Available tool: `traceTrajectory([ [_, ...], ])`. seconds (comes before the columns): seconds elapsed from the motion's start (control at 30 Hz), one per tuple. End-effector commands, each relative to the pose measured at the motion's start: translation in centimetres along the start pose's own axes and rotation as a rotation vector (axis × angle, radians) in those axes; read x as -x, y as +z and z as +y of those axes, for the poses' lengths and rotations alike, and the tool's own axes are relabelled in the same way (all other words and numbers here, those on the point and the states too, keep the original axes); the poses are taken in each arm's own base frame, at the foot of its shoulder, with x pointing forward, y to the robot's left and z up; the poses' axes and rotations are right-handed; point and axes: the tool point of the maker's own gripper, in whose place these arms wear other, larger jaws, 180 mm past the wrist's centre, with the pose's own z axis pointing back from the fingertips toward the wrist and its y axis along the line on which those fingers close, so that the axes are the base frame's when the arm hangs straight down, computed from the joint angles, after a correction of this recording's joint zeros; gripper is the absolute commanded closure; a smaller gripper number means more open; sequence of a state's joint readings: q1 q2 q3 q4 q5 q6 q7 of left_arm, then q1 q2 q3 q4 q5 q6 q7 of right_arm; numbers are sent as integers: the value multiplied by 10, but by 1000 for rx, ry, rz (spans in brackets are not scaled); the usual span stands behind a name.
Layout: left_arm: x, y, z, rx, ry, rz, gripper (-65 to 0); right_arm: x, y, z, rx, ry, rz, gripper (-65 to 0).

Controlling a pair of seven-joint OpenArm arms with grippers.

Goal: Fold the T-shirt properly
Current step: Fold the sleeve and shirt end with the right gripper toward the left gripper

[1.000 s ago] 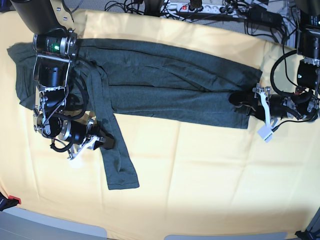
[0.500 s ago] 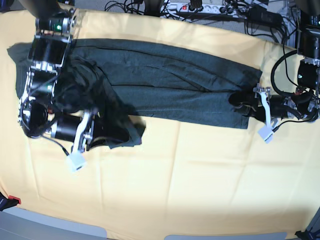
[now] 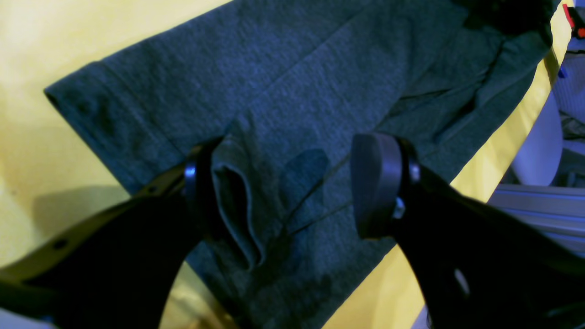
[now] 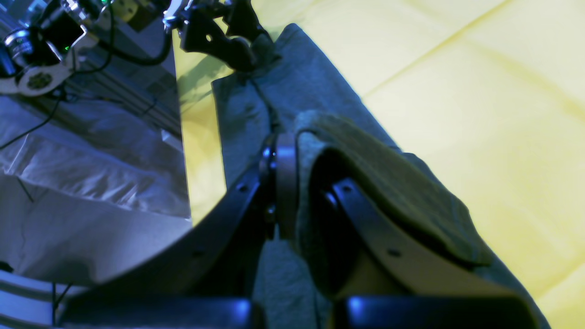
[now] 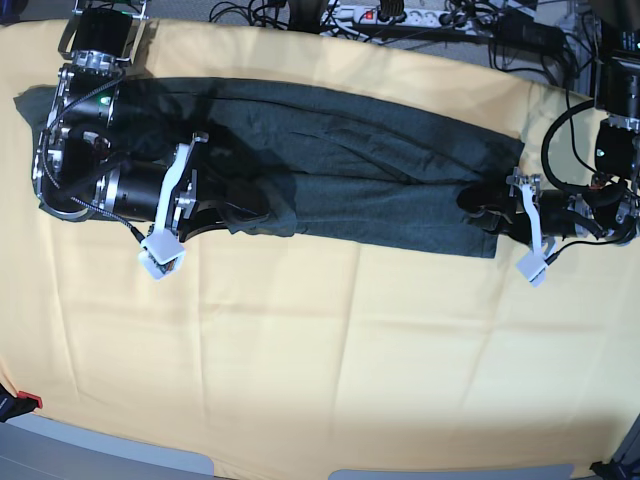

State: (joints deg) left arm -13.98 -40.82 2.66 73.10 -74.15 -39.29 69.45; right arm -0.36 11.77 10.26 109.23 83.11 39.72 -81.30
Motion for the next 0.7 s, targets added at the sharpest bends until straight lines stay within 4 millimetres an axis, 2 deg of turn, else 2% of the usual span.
traceTrajectory([
  [0.0,-18,11,0,-7,-26,-47,-418,-14,-1,10,-37,41,-38,0],
  [0.27,-18,11,0,-7,-26,-47,-418,3,-39,53,-221,66,59,0],
  [0.4,-18,11,0,-7,-26,-47,-418,0,-43,57,-243,87,66,0],
  [0.67,-15,10,0,-5,-23,-38,-418,-18,-52,62,-262,112,16,0],
])
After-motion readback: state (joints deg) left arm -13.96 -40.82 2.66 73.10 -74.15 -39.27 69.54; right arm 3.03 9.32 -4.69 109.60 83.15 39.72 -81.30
